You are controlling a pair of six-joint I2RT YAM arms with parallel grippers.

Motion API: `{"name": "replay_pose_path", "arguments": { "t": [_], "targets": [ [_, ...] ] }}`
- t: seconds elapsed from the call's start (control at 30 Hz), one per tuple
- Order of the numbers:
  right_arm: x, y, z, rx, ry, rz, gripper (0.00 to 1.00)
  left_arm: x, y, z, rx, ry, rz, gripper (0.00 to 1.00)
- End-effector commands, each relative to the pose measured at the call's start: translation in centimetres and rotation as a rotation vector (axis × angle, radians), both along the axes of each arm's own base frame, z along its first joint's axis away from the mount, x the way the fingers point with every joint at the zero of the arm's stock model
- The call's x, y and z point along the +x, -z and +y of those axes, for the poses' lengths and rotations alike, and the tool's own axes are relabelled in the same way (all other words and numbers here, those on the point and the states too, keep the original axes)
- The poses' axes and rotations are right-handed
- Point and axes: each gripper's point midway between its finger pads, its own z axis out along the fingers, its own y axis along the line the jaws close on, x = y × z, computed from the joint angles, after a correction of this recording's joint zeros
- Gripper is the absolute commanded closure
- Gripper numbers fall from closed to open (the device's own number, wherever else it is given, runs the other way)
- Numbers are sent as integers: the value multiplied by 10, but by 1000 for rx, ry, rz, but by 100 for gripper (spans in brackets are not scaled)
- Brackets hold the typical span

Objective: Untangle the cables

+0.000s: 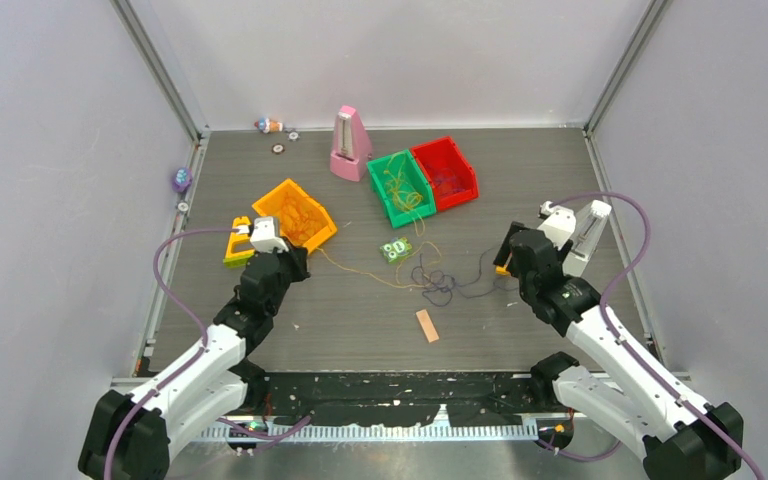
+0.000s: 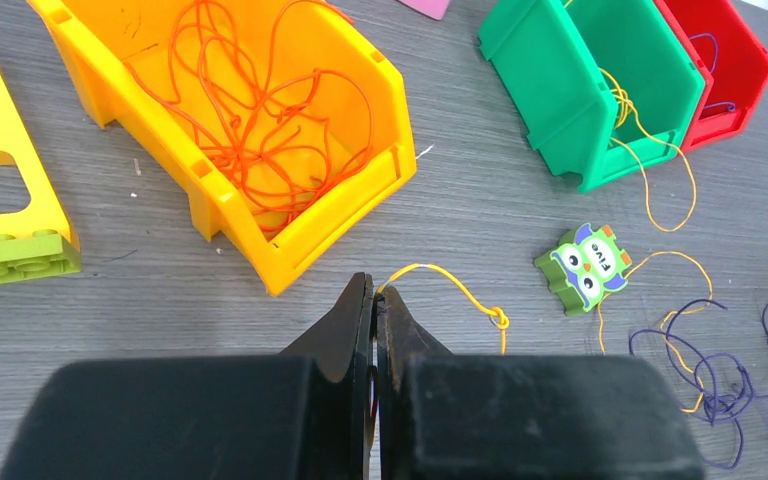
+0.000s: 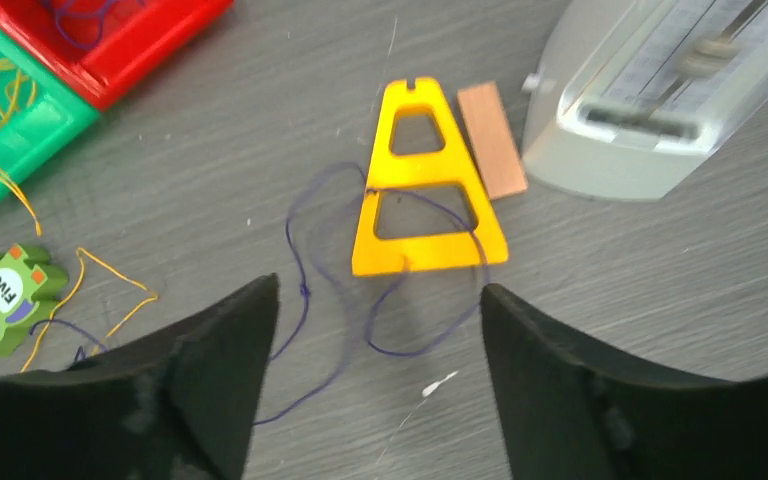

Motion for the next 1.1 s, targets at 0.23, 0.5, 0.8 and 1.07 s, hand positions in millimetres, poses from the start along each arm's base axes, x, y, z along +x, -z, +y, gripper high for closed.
{"name": "replay_pose_path", "arguments": {
  "t": [0.23, 0.5, 0.8, 1.07],
  "targets": [
    [-6, 38, 27, 65, -119, 135, 6, 9, -17, -6, 1, 19, -51, 94],
    [-9, 49, 32, 136, -79, 162, 4, 6, -23, -44, -22, 233, -73, 15],
    [-10, 50, 48, 224, -81, 210, 3, 0, -29, -77, -40, 399, -81, 1],
    [-19, 52, 44, 290, 68, 287, 3, -30, -55, -121, -89, 681, -222, 0]
  ]
}}
